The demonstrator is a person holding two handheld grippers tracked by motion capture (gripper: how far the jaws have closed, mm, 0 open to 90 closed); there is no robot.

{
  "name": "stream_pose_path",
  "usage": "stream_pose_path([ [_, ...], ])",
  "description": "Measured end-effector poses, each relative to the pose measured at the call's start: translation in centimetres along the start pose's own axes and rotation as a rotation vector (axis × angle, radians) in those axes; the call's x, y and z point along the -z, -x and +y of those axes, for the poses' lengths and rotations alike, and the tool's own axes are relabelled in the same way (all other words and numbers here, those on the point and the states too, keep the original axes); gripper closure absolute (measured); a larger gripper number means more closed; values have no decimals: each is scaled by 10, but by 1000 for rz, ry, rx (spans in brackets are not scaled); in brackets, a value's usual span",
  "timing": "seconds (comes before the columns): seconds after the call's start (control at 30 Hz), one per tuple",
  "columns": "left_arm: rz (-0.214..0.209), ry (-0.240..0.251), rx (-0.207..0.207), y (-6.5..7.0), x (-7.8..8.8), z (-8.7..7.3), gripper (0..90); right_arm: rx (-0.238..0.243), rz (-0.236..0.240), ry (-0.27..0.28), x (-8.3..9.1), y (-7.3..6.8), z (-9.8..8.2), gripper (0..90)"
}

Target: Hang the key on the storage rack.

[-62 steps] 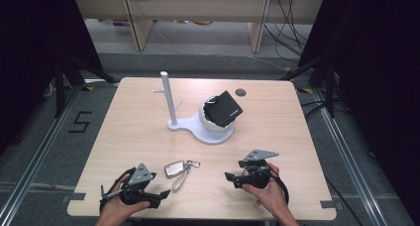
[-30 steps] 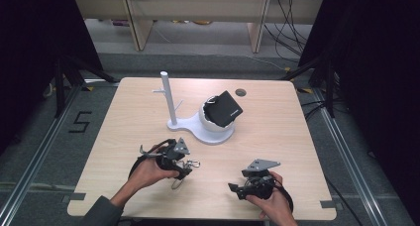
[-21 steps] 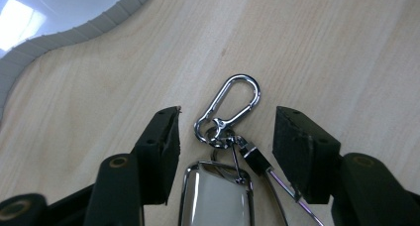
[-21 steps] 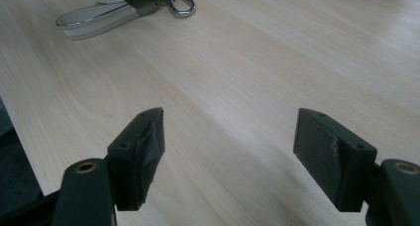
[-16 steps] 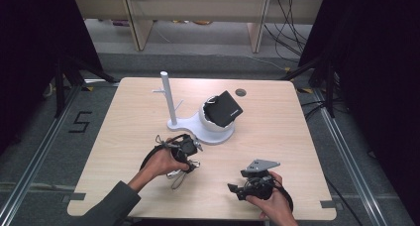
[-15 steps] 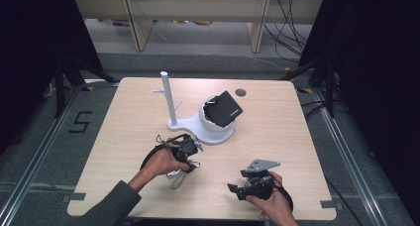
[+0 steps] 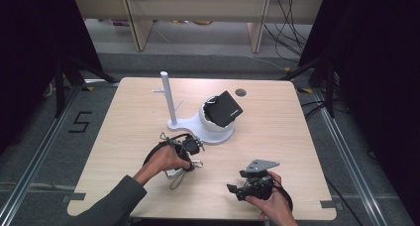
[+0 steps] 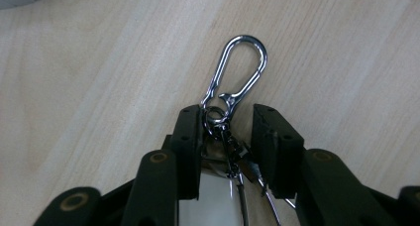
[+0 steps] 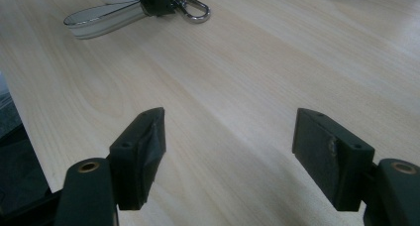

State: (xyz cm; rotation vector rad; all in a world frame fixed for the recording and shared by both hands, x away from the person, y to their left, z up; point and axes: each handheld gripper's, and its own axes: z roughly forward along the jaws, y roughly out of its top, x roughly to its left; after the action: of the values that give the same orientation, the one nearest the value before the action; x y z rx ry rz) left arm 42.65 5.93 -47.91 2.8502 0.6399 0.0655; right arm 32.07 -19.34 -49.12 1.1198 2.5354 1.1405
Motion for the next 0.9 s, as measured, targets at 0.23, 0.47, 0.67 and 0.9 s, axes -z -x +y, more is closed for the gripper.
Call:
stream_pose_path([
  [0.23,1,-82,-63,5,0,10,737,2,9,-2,-1,0,0,302],
  [0.47,-2,-107,-67,10,-3,20,671,3,10,7,0,1,0,302],
  [0.67,-4,-145,-52,10,-4,24,737,-1,15,7,-1,0,1,302],
  [0.9,6,-194,-84,13,-5,30,749,10,18,7,-1,-1,1,303],
])
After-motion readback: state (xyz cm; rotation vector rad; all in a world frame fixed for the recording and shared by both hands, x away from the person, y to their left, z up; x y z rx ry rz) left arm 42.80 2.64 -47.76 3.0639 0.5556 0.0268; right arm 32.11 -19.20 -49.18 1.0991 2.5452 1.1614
